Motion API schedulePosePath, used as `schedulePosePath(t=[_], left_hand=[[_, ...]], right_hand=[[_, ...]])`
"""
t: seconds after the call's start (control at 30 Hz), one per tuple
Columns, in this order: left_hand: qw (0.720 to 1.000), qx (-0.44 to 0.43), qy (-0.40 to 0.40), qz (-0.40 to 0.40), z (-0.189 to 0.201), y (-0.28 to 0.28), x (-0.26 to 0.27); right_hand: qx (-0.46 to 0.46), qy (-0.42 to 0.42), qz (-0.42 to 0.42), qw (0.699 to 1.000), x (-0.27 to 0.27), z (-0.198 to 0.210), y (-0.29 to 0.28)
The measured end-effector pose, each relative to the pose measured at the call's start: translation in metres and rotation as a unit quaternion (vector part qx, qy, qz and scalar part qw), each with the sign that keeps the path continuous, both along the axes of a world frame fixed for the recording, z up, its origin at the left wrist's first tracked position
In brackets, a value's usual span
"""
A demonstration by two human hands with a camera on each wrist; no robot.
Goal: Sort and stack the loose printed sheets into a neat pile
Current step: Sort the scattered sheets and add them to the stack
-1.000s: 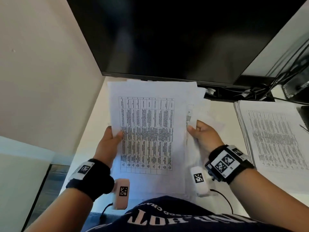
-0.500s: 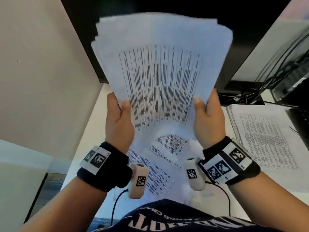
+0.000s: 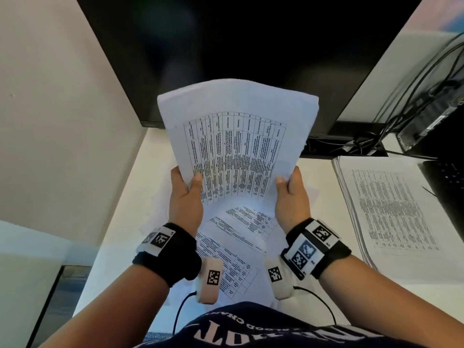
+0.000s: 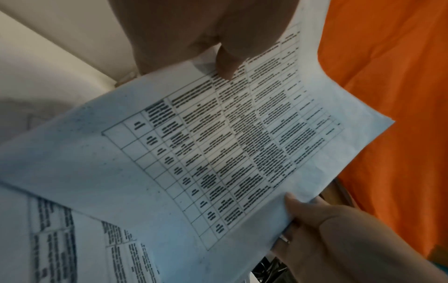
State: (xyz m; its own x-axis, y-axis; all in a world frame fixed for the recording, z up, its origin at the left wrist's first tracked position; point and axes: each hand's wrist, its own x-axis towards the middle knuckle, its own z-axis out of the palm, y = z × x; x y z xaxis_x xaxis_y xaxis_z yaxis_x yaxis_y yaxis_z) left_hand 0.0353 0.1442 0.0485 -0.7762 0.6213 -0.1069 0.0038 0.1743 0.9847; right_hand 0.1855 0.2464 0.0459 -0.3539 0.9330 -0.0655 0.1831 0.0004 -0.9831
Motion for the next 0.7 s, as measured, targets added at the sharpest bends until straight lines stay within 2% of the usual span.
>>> schedulePosePath(t=[0.17,0.37,0.43,0.6,0.7], left_hand=[[1.000,0.001,-0.007,0.009,0.002,0.003,-0.002],[0.999,0.011,-0.037,-0.039,0.005,0.009,0.005],[0.999,-0.003,-0.022,-0.043,0.003,0.015,0.009],[0.992,-0.090,0.082,-0.045,-0.004,0.029,0.029],[0.986,-0.123,0.079,-0.078,-0.005,0.035,0.050]], right_hand=[[0.012,-0.002,-0.018,1.000,0.011,0.004,0.008],[0.004,0.000,0.019,1.000,0.036,0.007,0.019],[0.007,-0.033,0.029,0.999,0.047,0.008,0.025],[0.011,-0.120,0.008,0.993,0.078,0.000,0.043],[-0.001,-0.162,0.001,0.987,0.098,-0.011,0.050]])
